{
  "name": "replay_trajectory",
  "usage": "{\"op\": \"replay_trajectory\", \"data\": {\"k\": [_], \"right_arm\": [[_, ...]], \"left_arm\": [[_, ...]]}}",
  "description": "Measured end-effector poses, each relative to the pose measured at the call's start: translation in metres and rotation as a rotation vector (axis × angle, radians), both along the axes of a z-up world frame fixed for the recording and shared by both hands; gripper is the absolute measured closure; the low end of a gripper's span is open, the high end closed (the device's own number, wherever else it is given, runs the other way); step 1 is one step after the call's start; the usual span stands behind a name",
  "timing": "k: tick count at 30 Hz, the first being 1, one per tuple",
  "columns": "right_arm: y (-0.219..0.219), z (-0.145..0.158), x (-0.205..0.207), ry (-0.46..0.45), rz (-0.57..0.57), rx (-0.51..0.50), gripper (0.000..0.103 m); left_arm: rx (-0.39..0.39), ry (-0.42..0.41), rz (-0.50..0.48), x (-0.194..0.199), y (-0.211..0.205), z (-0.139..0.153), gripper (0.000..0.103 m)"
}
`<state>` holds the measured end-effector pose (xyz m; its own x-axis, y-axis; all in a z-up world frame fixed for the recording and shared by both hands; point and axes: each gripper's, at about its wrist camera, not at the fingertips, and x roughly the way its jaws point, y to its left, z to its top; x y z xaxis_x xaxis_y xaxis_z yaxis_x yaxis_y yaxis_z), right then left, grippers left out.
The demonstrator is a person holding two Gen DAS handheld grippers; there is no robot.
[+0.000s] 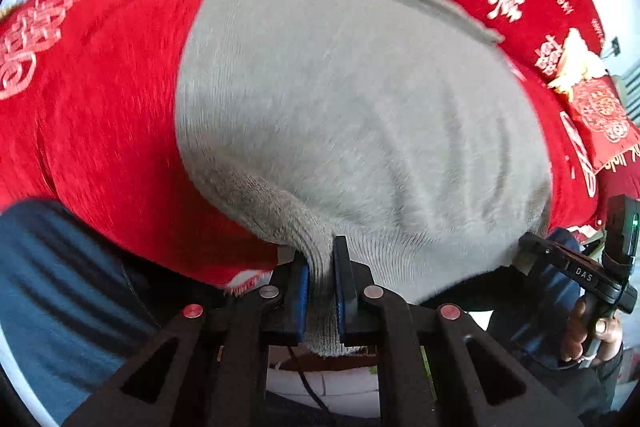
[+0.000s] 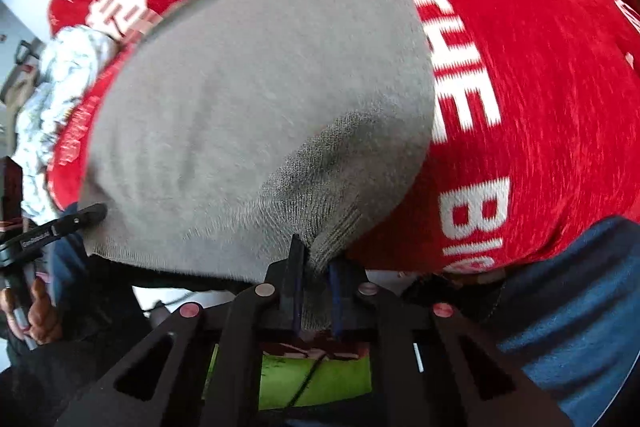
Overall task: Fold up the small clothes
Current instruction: 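Close the left gripper on the sweater hem while the right gripper grasps it too, then lift the held hem with both grippers and fold it toward the collar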
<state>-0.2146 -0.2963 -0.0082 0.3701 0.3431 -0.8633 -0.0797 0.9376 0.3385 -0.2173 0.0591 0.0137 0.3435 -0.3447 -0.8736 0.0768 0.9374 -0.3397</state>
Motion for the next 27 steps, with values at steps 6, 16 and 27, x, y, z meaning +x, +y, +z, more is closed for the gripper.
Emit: {"op": "replay_trajectory", "data": {"k": [6, 16, 27], "right_arm": [[-0.006, 0.045, 0.005, -0.186, -0.006, 0.129, 0.093], [-0.002, 0.066, 0.095, -0.247, -0.084, 0.102, 0.093], [-0.024, 0.031, 0.109, -0.143, -0.114, 0.236, 0.092]], "left_arm": [[-0.001, -0.104, 0.028, 0.016, 0.007, 0.033, 0.091], [0.014, -0.136, 0.16, 0.11, 0.028, 0.038, 0.091], [-0.115, -0.083, 0.16, 0.116, 0.042, 0.017, 0.088]]}}
